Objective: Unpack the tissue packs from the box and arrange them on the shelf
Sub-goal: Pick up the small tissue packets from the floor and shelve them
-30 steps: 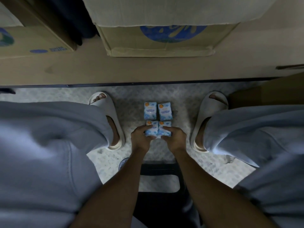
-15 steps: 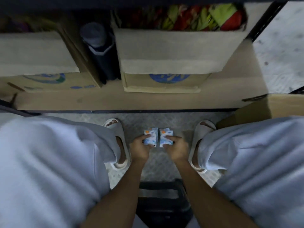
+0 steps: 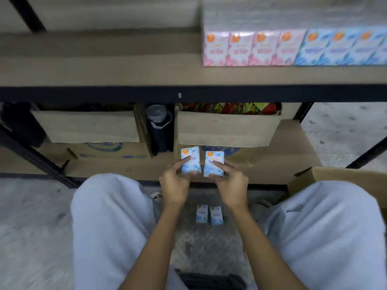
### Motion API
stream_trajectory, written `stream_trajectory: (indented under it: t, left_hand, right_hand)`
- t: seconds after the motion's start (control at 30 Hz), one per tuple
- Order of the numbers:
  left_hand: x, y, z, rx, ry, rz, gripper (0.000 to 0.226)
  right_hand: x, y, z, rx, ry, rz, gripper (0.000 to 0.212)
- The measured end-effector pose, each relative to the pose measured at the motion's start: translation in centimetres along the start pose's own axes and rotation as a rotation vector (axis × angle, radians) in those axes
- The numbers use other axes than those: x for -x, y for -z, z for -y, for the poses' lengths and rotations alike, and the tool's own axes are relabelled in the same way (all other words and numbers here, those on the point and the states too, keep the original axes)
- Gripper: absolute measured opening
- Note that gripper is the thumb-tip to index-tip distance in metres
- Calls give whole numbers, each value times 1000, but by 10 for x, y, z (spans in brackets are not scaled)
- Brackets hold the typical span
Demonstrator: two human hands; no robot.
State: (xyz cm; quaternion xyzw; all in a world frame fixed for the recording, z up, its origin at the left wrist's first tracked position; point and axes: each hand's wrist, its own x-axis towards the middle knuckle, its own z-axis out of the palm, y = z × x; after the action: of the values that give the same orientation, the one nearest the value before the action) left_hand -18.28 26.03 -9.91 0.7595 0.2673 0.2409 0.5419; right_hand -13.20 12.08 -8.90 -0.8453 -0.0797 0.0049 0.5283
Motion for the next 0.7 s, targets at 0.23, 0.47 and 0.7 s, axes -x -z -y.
stream_trajectory:
  t: [0.23,0.47,0.7]
  left_hand:
    - [-18,40,-72,134,-248,-145,45]
    - [-48,72,-132,177,-397,-192,45]
    - [-91,81,-167,37,-361,-176,41]
  right_hand:
    - [-13,23,90,-84,298,-87,41]
    - [-40,32,156,-116,468,-142,38]
    - [-89,31,193,-23,491,-96,37]
